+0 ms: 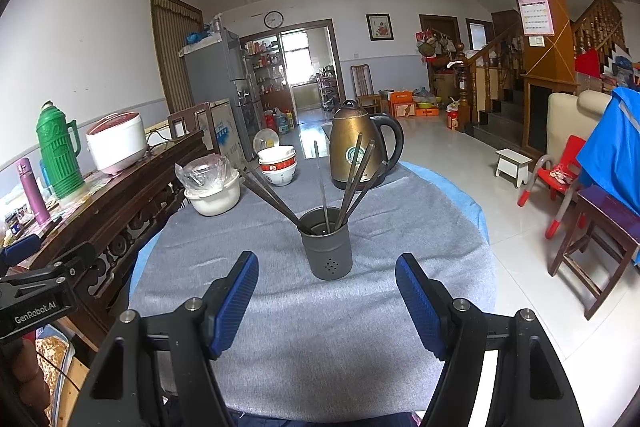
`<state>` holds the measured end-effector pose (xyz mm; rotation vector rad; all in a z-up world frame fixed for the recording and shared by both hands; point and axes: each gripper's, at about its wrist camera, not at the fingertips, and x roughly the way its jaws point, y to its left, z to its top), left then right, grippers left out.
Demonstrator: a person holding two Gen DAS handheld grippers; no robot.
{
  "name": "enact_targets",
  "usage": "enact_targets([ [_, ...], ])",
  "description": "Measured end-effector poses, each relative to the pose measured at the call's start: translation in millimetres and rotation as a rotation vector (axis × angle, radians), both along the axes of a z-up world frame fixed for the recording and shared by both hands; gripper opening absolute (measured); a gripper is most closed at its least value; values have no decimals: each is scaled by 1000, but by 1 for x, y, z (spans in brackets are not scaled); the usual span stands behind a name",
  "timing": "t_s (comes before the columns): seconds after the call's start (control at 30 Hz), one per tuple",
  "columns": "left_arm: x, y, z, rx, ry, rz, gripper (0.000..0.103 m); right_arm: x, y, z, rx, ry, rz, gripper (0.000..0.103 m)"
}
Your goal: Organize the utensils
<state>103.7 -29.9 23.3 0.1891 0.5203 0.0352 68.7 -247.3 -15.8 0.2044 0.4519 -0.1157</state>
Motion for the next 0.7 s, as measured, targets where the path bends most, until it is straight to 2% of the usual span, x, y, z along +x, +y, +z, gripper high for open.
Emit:
enact_targets([
  [0.7,-1,2,-3,-10,5,6,101,-1,1,3,-4,-3,3,75],
])
